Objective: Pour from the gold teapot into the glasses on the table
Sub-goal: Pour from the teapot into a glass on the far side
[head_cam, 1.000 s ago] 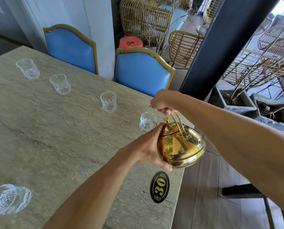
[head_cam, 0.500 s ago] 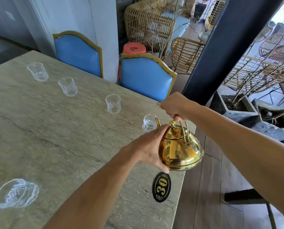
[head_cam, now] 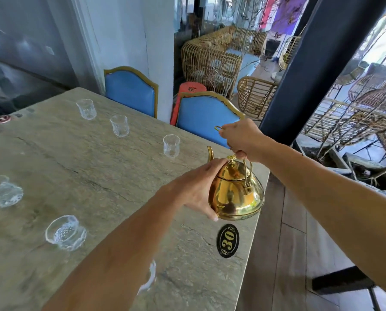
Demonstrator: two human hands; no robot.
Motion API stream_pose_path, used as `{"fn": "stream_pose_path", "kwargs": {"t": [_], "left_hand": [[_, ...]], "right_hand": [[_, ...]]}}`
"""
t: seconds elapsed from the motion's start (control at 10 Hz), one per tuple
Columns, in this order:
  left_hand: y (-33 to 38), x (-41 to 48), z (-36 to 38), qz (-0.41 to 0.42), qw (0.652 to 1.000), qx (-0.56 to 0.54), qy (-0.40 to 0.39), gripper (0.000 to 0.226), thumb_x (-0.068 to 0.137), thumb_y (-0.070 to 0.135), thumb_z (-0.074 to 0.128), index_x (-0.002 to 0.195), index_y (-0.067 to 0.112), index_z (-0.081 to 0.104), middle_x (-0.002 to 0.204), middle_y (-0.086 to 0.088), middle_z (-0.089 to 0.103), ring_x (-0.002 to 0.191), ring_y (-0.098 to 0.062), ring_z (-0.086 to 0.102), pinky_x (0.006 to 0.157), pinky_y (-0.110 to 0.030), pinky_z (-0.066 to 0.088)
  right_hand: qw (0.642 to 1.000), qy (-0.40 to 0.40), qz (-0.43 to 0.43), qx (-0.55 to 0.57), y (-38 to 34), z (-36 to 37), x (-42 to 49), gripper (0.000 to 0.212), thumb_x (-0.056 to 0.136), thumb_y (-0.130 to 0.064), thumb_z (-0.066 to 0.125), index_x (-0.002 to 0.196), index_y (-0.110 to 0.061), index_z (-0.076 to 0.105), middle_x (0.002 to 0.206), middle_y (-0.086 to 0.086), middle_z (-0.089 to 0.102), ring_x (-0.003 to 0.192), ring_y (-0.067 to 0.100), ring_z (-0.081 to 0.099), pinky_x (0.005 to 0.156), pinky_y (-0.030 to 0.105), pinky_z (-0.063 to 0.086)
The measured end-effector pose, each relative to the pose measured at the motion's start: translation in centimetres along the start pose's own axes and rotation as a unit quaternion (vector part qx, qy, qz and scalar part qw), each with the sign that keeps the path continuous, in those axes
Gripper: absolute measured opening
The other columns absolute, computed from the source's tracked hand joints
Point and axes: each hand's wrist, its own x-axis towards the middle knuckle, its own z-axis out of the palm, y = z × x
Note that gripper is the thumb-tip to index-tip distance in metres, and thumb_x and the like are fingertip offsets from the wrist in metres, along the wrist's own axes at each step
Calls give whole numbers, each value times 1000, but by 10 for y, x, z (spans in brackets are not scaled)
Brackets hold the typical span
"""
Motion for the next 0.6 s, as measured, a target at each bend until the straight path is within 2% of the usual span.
{"fn": "stream_pose_path", "kwargs": {"t": [0.1,0.3,0.6], "left_hand": [[1,-20,-13,-3,1000,7,16,151,50,43,103,161,31,0,167,3,20,150,-22,32,120,-46,35],[-4,-32,-40,-38,997,15,72,152,46,49,101,159,34,2,165,5,22,147,-23,37,116,-51,42],[-4,11,-77,-126,981,37,145,146,55,49,99,161,28,2,168,6,17,148,-25,34,118,-51,37]], "right_hand": [[987,42,-16,153,-9,4,-8,34,94,-13,54,122,4,64,65,1,47,46,11,41,27,15,32],[989,-5,-74,129,-51,-9,-1,38,94,-14,53,126,4,61,64,1,43,46,11,38,28,16,32],[977,-65,-170,115,-87,-34,76,38,93,-18,56,121,6,63,61,2,44,43,12,39,28,13,30]]}}
